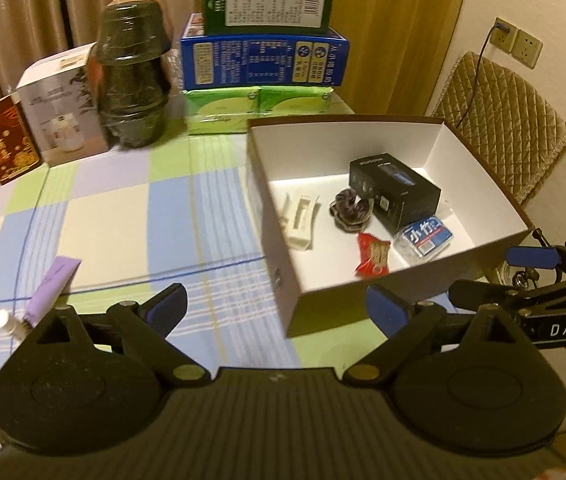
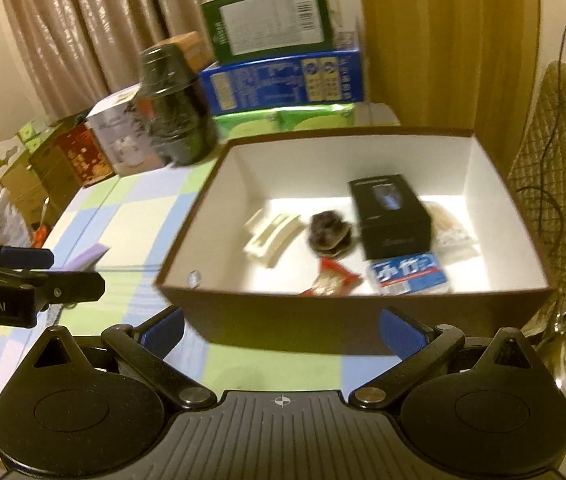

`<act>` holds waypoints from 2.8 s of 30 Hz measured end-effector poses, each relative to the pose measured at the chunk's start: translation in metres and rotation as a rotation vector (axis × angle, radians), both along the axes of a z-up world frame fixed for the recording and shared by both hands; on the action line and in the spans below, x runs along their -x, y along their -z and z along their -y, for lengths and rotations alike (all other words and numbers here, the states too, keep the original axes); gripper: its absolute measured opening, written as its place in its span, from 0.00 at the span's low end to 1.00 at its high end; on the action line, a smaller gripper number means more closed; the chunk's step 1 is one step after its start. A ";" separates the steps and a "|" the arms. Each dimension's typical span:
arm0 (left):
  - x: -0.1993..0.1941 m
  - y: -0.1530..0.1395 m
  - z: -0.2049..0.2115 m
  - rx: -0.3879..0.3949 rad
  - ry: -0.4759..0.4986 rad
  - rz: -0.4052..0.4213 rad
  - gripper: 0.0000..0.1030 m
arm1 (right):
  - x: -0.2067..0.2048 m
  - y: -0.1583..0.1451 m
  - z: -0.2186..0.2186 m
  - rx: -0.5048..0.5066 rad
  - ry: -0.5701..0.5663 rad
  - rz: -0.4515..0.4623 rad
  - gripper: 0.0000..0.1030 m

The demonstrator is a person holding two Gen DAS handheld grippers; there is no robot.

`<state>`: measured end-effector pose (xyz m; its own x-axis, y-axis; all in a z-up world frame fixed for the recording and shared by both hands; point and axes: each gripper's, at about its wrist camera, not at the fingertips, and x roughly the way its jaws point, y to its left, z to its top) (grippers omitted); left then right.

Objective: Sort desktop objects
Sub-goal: 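Withdraw both tools from the box toward the pill bottle and cord, then grasp the patterned cord with the left tool while the right tool grasps the lavender tube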

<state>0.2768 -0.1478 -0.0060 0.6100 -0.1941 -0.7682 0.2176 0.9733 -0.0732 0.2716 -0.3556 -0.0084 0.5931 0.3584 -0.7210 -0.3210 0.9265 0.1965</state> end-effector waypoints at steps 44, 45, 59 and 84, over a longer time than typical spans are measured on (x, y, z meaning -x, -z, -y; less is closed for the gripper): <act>0.114 0.020 -0.216 -0.008 -0.304 -0.040 0.92 | 0.062 0.043 -0.215 0.041 -0.312 -0.072 0.98; 0.113 0.021 -0.218 -0.008 -0.306 -0.042 0.92 | 0.060 0.044 -0.217 0.041 -0.312 -0.074 0.98; 0.071 0.055 -0.234 -0.012 -0.330 -0.076 0.87 | 0.021 0.074 -0.243 0.051 -0.312 -0.093 0.98; -0.033 0.129 -0.233 -0.023 -0.362 -0.075 0.68 | -0.066 0.105 -0.256 0.049 -0.240 -0.112 0.97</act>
<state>0.3096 0.0856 -0.1348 0.5774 0.0421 -0.8154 -0.1465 0.9878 -0.0527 0.3375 -0.0996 -0.1139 0.4112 0.4423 -0.7971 -0.5115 0.8357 0.1999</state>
